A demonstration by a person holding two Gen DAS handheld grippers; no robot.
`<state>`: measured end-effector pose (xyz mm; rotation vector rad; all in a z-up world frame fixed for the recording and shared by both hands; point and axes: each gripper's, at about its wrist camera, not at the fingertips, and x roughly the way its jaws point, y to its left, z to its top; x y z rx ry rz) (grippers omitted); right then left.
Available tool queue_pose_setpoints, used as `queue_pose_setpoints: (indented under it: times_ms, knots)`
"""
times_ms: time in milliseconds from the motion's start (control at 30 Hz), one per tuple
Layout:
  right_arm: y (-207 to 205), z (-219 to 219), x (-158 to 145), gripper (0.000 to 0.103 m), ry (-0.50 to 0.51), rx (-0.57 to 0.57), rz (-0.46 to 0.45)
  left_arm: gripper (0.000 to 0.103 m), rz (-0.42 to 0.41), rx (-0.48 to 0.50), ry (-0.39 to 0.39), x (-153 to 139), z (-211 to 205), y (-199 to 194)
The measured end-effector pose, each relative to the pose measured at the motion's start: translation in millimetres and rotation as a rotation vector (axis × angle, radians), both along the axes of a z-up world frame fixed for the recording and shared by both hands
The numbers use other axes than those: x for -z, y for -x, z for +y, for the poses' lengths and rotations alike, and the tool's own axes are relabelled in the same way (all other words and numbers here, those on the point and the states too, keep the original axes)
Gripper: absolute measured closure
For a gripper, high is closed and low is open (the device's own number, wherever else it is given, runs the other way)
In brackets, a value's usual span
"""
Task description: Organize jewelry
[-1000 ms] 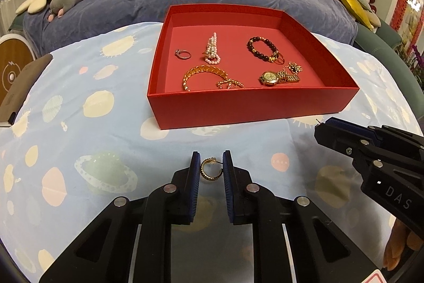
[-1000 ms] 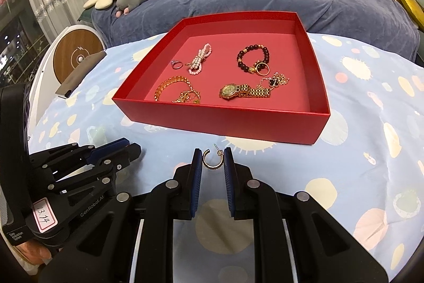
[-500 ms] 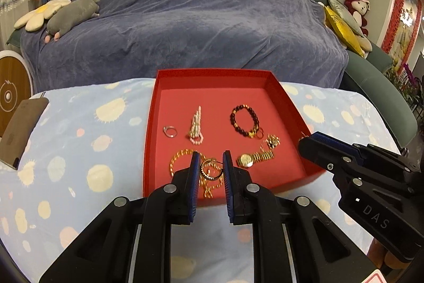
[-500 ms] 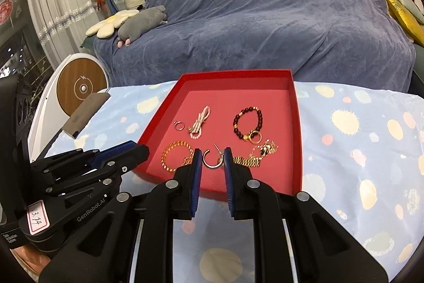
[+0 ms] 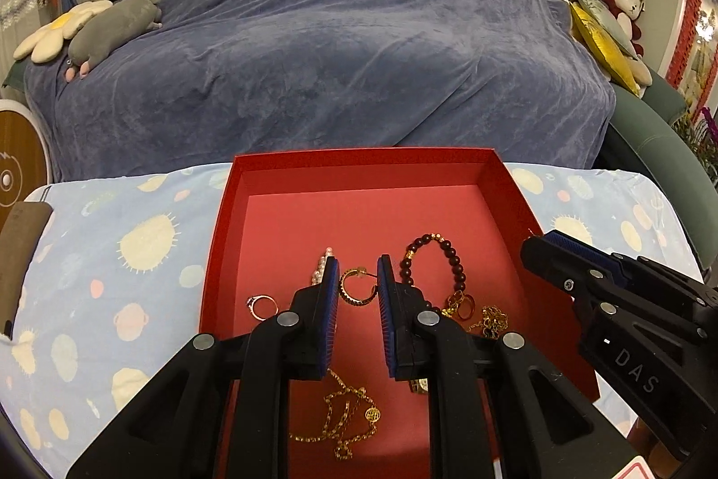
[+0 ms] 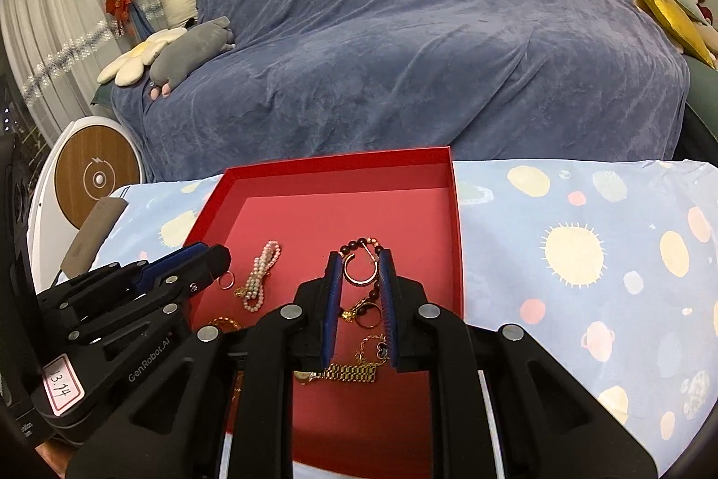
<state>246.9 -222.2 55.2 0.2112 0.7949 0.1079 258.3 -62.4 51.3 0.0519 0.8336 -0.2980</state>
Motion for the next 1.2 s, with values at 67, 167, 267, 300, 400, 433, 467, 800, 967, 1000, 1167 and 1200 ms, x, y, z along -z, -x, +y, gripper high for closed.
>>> queue_pose_setpoints:
  times_ms: [67, 167, 267, 300, 400, 433, 467, 800, 967, 1000, 1167, 1200]
  knots:
    - [-7.6, -1.0, 6.2, 0.087, 0.006, 0.0, 0.013, 0.089, 0.01, -0.004, -0.01, 6.7, -3.0, -6.3]
    - [-15.5, -0.3, 15.3, 0.087, 0.021, 0.0, 0.029, 0.089, 0.022, -0.004, -0.026, 15.3, -7.2, -14.8]
    - [-21.7, 0.2, 21.7, 0.087, 0.026, 0.0, 0.04, 0.089, 0.029, -0.006, -0.038, 20.8, -10.0, -20.5]
    - [-23.0, 0.5, 23.0, 0.087, 0.025, -0.002, 0.042, 0.089, 0.03, -0.009, -0.04, 22.0, -10.5, -21.5]
    - [-24.4, 2.3, 24.2, 0.086, 0.024, -0.012, 0.042, 0.088, 0.037, -0.02, -0.049, 23.7, -12.2, -25.1]
    - [-23.9, 3.2, 23.2, 0.086, 0.031, -0.009, 0.036, 0.088, 0.042, -0.022, -0.046, 23.9, -11.9, -26.0]
    - [-22.7, 3.9, 21.6, 0.085, 0.035, -0.009, 0.032, 0.084, 0.041, -0.03, -0.046, 23.4, -11.6, -25.7]
    - [27.7, 2.4, -8.2, 0.057, 0.019, 0.009, -0.019, 0.045, -0.018, -0.074, -0.062, -4.1, 4.8, 14.3]
    - [66.5, 9.8, -16.8, 0.057, 0.03, 0.008, -0.034, 0.045, -0.043, -0.064, -0.102, -15.3, 8.0, 49.6]
    - [72.7, 10.5, -17.7, 0.057, 0.023, 0.008, -0.034, 0.045, -0.043, -0.064, -0.104, -15.9, 9.2, 55.8]
    - [101.6, 14.7, -20.1, 0.056, 0.007, 0.012, -0.026, 0.045, -0.028, -0.065, -0.093, -16.1, 16.2, 82.5]
    - [107.0, 15.2, -20.2, 0.056, 0.005, 0.016, -0.026, 0.045, -0.023, -0.063, -0.089, -15.5, 17.2, 86.9]
